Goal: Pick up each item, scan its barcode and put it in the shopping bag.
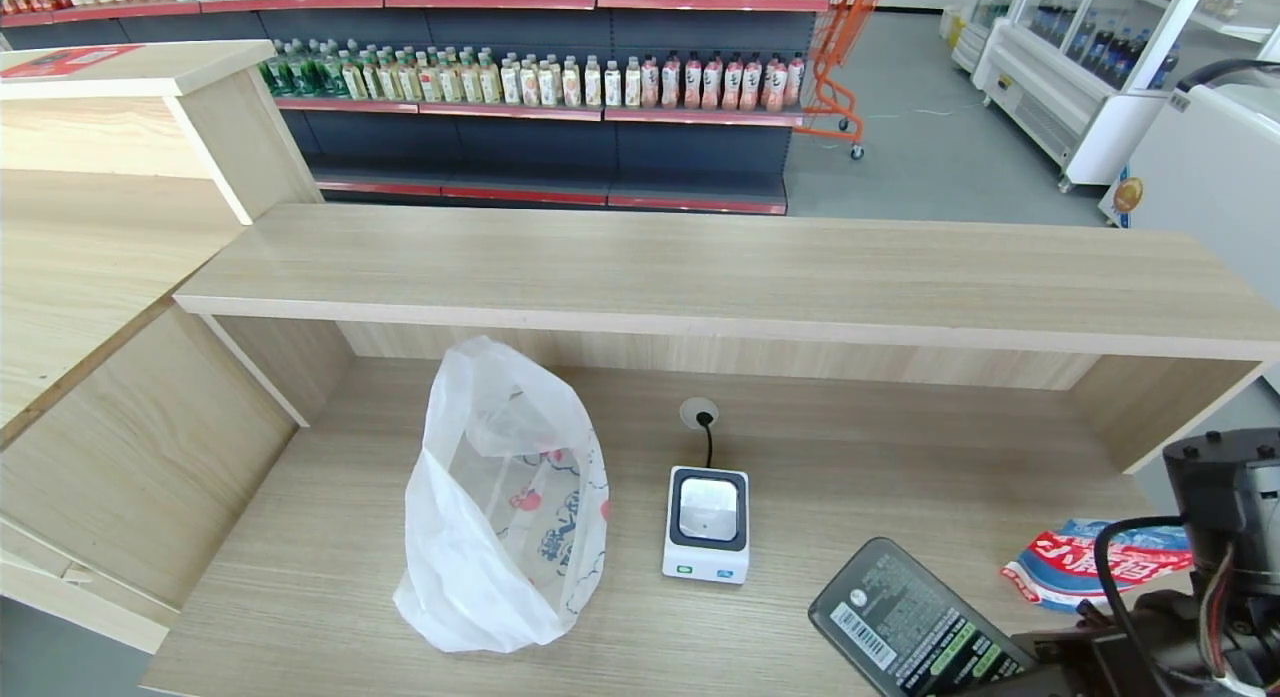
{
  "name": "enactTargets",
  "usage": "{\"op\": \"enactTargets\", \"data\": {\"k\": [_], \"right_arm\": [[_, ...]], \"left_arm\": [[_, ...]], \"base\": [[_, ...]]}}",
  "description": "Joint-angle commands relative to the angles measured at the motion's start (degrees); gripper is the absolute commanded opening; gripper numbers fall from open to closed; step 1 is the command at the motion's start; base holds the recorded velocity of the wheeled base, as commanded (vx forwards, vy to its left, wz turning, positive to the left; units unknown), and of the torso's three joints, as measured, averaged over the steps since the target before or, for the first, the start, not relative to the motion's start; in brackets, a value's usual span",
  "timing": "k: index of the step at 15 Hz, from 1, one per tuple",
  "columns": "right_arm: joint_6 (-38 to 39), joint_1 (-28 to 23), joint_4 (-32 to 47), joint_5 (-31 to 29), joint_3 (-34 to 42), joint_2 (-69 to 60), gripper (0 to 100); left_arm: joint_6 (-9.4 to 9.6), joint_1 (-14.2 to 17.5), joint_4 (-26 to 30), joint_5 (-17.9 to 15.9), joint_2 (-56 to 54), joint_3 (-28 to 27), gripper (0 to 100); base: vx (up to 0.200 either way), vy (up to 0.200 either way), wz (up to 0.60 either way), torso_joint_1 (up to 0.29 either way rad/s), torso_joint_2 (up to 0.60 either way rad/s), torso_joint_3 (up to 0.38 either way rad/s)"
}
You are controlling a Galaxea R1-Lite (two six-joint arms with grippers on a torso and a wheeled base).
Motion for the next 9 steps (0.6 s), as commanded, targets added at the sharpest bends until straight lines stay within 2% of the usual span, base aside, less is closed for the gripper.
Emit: {"op": "enactTargets", "data": {"k": [1,3,9], "right_arm": [[-0.2,1.3,-0.4,0.7,-0.4,0.9,0],[-0.6,2.5,-0.7,3.0,-0.7,1.5,0],[-1.5,2.7,-8.6,3.6,-0.4,4.1,0]], "left_arm": [[-0.01,0.0,0.0,0.0,0.0,0.0,100],[-0.01,0.0,0.0,0.0,0.0,0.0,100],[-0.01,0.0,0.0,0.0,0.0,0.0,100]], "base": [[0.0,0.0,0.0,0.0,0.0,0.0],[0.0,0.0,0.0,0.0,0.0,0.0],[0.0,0.0,0.0,0.0,0.0,0.0]]}}
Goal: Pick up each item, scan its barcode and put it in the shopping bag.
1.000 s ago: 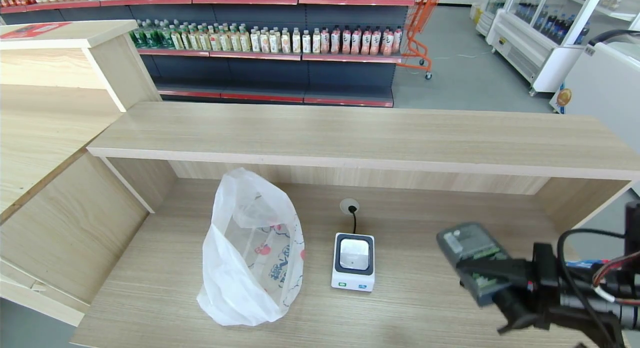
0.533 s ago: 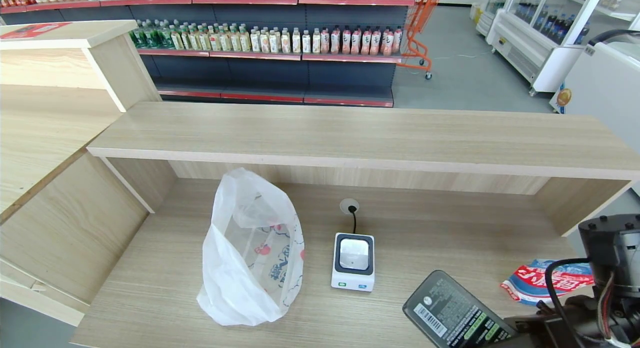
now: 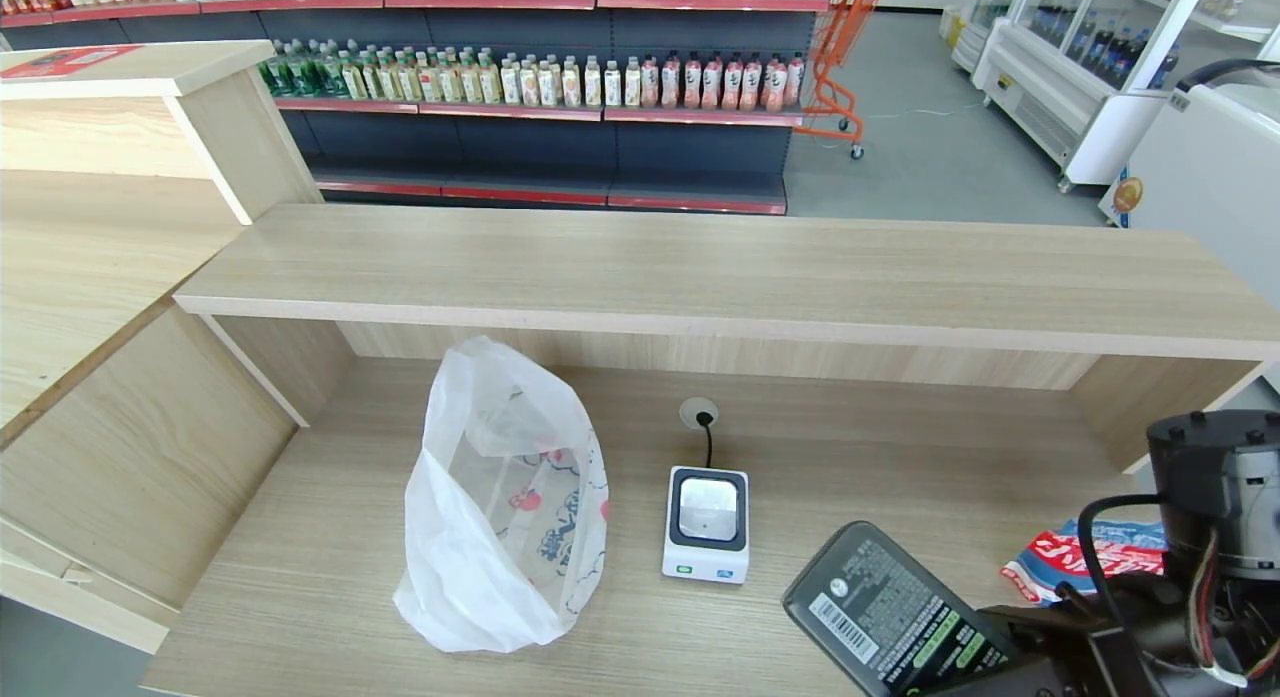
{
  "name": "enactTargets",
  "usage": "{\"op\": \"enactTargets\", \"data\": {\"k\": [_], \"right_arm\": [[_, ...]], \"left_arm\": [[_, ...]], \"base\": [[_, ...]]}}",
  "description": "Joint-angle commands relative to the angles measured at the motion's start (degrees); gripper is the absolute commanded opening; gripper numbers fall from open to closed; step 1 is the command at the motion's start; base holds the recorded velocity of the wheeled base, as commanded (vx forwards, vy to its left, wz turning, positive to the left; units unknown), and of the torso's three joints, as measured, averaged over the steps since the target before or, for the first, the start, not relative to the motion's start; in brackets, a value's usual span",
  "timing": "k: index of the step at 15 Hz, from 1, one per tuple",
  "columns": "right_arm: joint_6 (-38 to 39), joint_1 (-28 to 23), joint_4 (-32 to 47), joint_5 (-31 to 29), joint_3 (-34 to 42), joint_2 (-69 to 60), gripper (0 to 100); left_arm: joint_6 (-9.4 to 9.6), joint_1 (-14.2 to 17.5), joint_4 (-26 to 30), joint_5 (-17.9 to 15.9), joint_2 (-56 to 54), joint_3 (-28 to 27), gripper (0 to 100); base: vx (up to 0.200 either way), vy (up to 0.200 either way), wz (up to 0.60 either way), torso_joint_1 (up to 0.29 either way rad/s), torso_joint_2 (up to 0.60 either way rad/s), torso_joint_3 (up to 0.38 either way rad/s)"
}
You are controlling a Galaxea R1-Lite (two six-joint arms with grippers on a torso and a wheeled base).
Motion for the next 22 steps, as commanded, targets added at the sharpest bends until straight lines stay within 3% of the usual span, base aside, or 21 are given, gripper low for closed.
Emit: {"op": "enactTargets", "data": {"k": [1,9,17,18,20,22], "right_arm": [[0.0,0.1,-0.9,0.0,0.2,2.0,0],[0.1,3.9,-5.6,0.0,0.5,8.2,0],[1.3,4.4,-4.8,-0.1,0.7,7.8,0],[5.4,4.2,-3.5,-0.2,0.4,7.0,0],[22.3,-0.2,-2.2,-0.8,-0.5,5.8,0],[41.1,-9.1,-2.2,-9.6,-0.5,-1.9,0]], "left_arm": [[-0.01,0.0,0.0,0.0,0.0,0.0,100],[-0.01,0.0,0.0,0.0,0.0,0.0,100],[-0.01,0.0,0.0,0.0,0.0,0.0,100],[-0.01,0.0,0.0,0.0,0.0,0.0,100],[-0.01,0.0,0.0,0.0,0.0,0.0,100],[-0.01,0.0,0.0,0.0,0.0,0.0,100]], "base": [[0.0,0.0,0.0,0.0,0.0,0.0],[0.0,0.0,0.0,0.0,0.0,0.0],[0.0,0.0,0.0,0.0,0.0,0.0],[0.0,0.0,0.0,0.0,0.0,0.0],[0.0,0.0,0.0,0.0,0.0,0.0],[0.0,0.0,0.0,0.0,0.0,0.0]]}}
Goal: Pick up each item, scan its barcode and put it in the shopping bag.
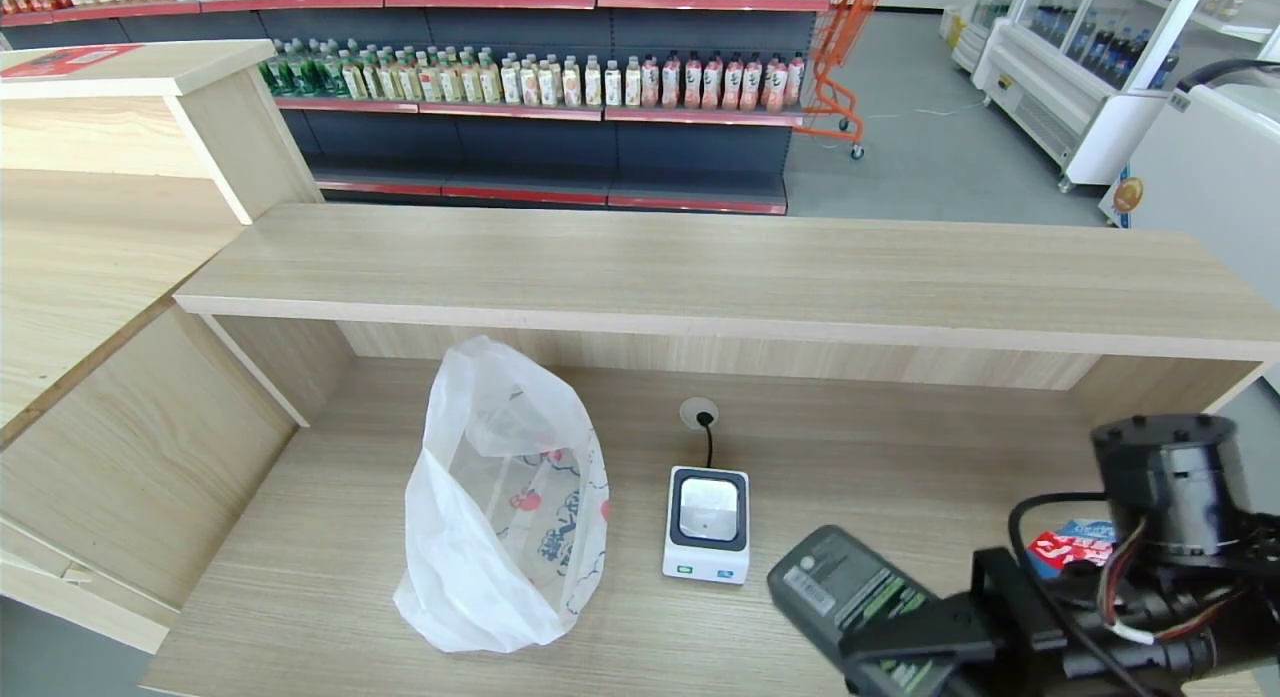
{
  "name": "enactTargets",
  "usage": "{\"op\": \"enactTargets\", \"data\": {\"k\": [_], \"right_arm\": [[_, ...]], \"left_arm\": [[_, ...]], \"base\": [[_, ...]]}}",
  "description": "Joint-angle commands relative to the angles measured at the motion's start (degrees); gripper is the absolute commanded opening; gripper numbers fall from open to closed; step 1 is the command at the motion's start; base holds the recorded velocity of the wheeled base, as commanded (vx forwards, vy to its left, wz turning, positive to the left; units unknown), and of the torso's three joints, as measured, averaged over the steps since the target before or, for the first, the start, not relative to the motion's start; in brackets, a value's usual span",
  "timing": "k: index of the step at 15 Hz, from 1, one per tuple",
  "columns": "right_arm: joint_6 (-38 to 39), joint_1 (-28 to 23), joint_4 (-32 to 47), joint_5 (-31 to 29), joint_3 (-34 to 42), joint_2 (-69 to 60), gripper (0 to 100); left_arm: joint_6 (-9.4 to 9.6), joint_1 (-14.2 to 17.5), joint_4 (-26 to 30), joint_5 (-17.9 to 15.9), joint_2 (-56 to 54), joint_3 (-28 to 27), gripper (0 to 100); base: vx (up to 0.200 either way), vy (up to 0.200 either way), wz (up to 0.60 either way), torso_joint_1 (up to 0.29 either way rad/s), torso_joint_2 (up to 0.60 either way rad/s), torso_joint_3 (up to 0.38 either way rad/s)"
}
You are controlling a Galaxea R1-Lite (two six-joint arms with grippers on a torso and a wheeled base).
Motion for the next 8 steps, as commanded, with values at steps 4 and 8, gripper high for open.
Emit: {"op": "enactTargets", "data": {"k": [4,8], "right_arm": [[34.8,-17.7,13.5,-14.6,0.5,-15.0,0],[97.1,-16.5,13.0,-16.4,-1.9,-13.2,0]], "left_arm": [[-0.01,0.0,0.0,0.0,0.0,0.0,100],[-0.01,0.0,0.0,0.0,0.0,0.0,100]], "base": [[0.0,0.0,0.0,0.0,0.0,0.0],[0.0,0.0,0.0,0.0,0.0,0.0]]}}
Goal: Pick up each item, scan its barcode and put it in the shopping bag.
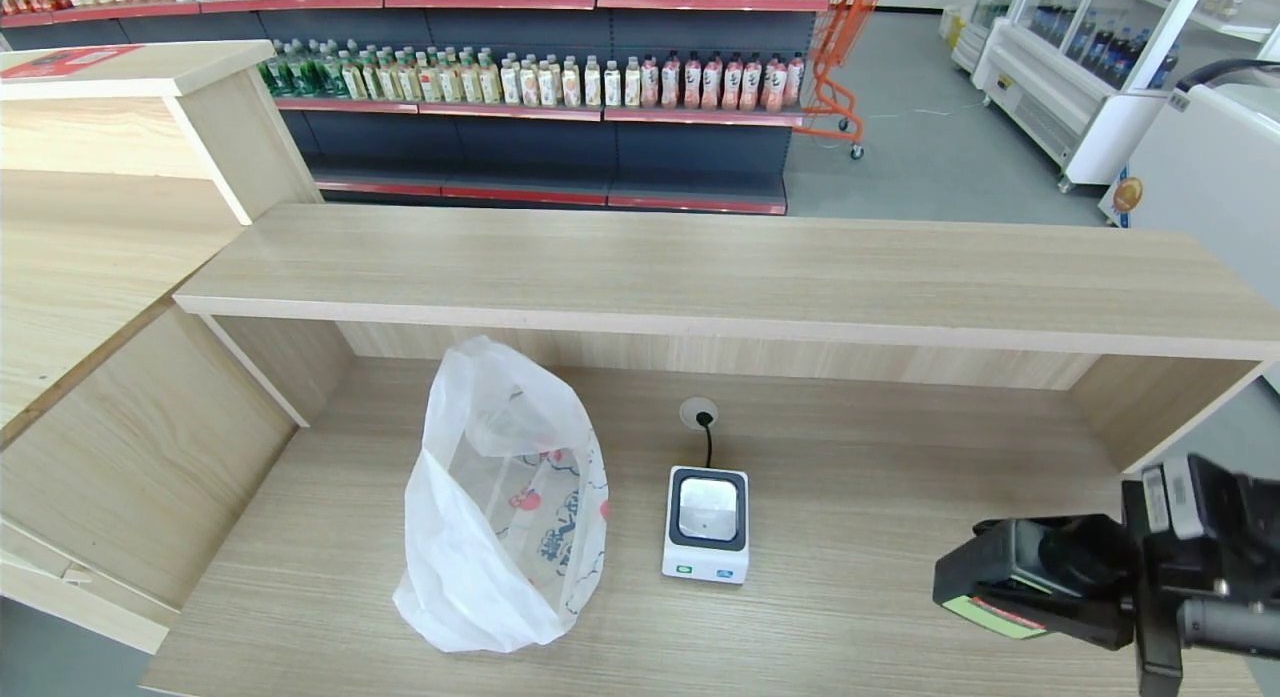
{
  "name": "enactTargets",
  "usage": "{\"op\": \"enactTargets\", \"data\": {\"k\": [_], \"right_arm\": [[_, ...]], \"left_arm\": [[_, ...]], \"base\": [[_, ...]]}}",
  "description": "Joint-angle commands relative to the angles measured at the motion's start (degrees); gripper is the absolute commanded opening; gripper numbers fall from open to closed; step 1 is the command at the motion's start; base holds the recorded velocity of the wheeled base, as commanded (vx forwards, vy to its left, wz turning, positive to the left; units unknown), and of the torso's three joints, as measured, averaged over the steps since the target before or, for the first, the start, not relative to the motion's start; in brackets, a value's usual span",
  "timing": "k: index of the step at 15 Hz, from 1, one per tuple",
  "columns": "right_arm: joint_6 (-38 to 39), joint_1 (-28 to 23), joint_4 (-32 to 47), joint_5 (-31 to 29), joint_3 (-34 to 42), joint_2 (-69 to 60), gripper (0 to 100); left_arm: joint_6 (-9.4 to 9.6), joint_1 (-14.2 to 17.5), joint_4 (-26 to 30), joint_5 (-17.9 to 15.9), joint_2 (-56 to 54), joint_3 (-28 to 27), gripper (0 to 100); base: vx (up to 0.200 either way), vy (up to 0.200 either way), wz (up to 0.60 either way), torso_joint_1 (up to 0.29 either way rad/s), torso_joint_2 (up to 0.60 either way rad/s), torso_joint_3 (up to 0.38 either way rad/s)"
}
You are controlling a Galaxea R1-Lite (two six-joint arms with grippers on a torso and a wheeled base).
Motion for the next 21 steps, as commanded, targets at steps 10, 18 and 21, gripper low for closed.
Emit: {"op": "enactTargets", "data": {"k": [10,18,21], "right_arm": [[74.7,11.7,-20.4,-22.5,-5.5,18.6,0],[77.4,13.0,-19.9,-22.7,-1.8,14.8,0],[80.5,13.3,-19.9,-22.8,-1.7,14.0,0]], "left_arm": [[-0.01,0.0,0.0,0.0,0.0,0.0,100],[0.16,0.0,0.0,0.0,0.0,0.0,100],[0.07,0.0,0.0,0.0,0.0,0.0,100]], "base": [[0.0,0.0,0.0,0.0,0.0,0.0],[0.0,0.05,0.0,0.001,0.0,-0.002],[0.0,0.2,0.0,0.007,0.01,-0.001]]}}
